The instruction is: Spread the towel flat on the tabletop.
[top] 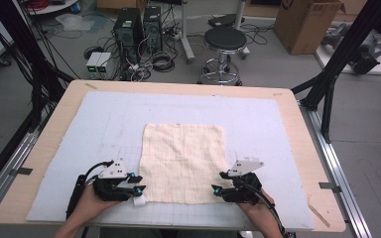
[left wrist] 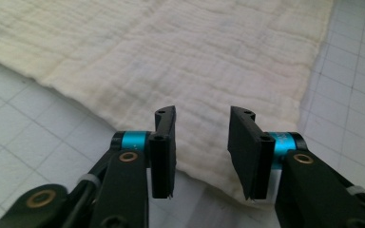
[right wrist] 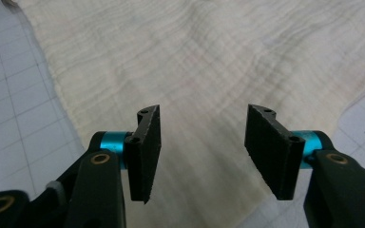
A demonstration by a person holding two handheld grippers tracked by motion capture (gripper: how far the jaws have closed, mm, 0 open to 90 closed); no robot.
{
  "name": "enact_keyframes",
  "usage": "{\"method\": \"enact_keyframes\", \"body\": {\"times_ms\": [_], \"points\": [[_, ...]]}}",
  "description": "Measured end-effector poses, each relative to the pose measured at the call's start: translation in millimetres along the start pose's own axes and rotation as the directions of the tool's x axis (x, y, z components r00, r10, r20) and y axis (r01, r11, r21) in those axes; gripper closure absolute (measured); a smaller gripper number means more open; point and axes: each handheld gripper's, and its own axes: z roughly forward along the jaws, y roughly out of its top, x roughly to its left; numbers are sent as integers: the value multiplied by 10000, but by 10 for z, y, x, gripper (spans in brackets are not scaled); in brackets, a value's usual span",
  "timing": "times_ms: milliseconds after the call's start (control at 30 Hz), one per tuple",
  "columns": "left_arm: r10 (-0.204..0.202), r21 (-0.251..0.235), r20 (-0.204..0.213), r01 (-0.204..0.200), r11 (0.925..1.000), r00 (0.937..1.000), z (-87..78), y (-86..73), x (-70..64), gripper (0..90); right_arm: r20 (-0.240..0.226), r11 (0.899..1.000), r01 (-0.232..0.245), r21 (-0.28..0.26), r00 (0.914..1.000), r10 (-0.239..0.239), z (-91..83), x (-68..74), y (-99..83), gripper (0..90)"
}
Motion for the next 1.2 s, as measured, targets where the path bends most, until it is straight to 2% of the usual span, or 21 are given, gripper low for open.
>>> {"method": "enact_keyframes", "body": {"times_ms": [33,100,167,200,300,433,533,767,900,967,1067,1200], "points": [[110,-9,-45,-111,9999,9999,9,-15,-2,672,18,10000,-11,92,10000,10,11,5,0,486],[-75,-22,10,75,10000,10000,-6,-23,29,712,-29,9995,38,321,10000,-37,45,9,-2,523],[-73,30,-117,74,10000,9999,-9,-25,35,752,4,9984,168,549,9999,-168,85,25,-10,547],[-144,41,-234,145,9999,9996,-5,-20,27,776,5,9986,150,505,9999,-151,88,31,-8,567],[-2,43,-496,4,10000,9988,2,-18,8,823,-73,9988,81,481,9999,-77,94,19,-5,620],[-9,2,-518,9,10000,9987,5,-17,13,884,-64,9990,16,446,10000,-13,100,14,-2,658],[-35,17,-416,36,10000,9991,-3,-18,26,889,-135,9991,-54,427,9999,60,102,0,0,673],[-10,25,-501,11,10000,9987,-59,-35,21,892,-130,9988,-206,436,9997,212,106,0,11,711],[-220,-243,-543,207,9995,9983,-132,-60,35,892,-384,9988,-254,416,9989,270,127,13,25,766],[-244,-260,-553,229,9994,9982,-142,-68,37,893,-411,9989,-107,453,9991,126,135,19,38,794],[-224,-235,-544,211,9995,9983,-154,-71,41,893,-413,9987,-190,463,9989,209,142,30,42,809],[-283,-256,-547,270,9993,9981,-184,-95,29,893,-615,9986,-165,494,9979,195,142,38,43,874]]}}
